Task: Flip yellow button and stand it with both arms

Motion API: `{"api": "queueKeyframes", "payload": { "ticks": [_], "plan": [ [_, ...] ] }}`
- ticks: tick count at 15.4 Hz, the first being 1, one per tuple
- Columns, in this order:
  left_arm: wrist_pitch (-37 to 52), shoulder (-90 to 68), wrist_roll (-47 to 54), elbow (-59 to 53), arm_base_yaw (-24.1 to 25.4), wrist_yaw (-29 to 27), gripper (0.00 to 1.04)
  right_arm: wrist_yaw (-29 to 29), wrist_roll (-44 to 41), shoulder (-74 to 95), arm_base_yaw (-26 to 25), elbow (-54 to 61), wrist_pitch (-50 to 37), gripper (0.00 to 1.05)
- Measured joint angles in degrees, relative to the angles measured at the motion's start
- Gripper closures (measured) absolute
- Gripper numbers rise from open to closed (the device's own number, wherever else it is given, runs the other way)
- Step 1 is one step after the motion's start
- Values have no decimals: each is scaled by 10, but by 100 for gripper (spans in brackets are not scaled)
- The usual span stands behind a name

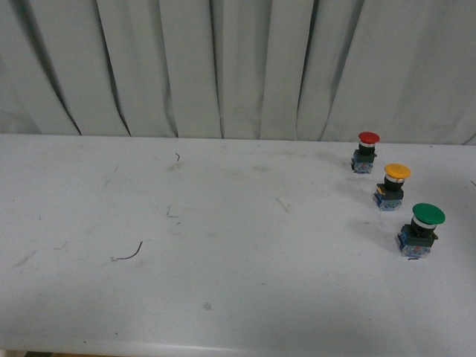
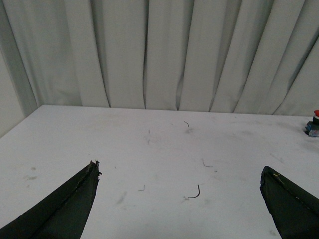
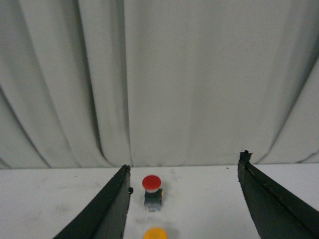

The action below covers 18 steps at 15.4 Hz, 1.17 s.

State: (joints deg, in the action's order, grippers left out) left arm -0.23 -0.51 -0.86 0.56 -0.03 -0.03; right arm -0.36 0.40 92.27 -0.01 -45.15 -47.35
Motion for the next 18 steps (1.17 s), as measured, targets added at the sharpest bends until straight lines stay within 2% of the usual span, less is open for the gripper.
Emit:
{"api": "queueKeyframes", "payload": {
  "ticks": [2,5,6,9,16,17,18],
  "plan": [
    [0,0,0,0,0,0,7,0,0,-179,0,166,-15,60],
    [0,0,0,0,0,0,7,3,0,-234,0,262,-16,87],
    [0,0,0,0,0,0,7,3,0,-258,0,293,-15,102],
    [0,0,0,0,0,0,7,3,-2,-327,0,335,-9,103],
    [0,0,0,0,0,0,7,3,-2,-490,0,415,83,103],
    [0,0,0,0,0,0,7,3,-2,-487,0,431,45,103],
    [0,0,0,0,0,0,7,3,-2,-501,0,441,70,103]
  ]
}}
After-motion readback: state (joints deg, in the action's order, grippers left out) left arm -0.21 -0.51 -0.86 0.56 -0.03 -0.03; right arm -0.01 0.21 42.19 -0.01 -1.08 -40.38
